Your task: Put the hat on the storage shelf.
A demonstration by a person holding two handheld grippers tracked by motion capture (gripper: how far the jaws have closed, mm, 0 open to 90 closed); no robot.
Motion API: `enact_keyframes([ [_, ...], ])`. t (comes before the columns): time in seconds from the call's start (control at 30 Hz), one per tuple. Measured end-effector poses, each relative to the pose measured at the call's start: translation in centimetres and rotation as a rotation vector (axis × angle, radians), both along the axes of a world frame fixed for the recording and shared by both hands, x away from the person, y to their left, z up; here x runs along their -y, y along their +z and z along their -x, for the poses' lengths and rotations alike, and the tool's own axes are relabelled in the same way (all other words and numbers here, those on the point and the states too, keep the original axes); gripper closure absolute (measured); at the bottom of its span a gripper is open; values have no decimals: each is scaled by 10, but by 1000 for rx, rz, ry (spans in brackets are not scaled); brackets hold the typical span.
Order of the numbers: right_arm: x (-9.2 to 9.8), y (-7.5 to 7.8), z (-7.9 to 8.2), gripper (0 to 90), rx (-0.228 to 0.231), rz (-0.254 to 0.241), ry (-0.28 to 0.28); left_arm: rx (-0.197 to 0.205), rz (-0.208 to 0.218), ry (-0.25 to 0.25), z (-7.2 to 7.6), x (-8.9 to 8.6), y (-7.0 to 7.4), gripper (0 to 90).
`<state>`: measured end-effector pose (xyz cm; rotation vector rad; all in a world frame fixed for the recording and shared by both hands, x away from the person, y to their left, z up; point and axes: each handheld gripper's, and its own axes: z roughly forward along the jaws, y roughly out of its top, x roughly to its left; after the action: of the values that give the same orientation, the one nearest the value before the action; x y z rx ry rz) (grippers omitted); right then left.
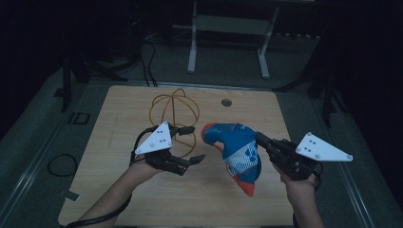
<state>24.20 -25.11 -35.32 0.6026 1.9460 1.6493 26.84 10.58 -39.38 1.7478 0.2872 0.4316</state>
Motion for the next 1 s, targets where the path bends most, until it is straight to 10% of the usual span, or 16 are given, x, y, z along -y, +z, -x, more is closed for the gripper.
enact_keyframes([
  [1.0, -9, 17, -37, 900, 2, -12, -50, -122, -24, 386, 23, -98, -95, 22],
])
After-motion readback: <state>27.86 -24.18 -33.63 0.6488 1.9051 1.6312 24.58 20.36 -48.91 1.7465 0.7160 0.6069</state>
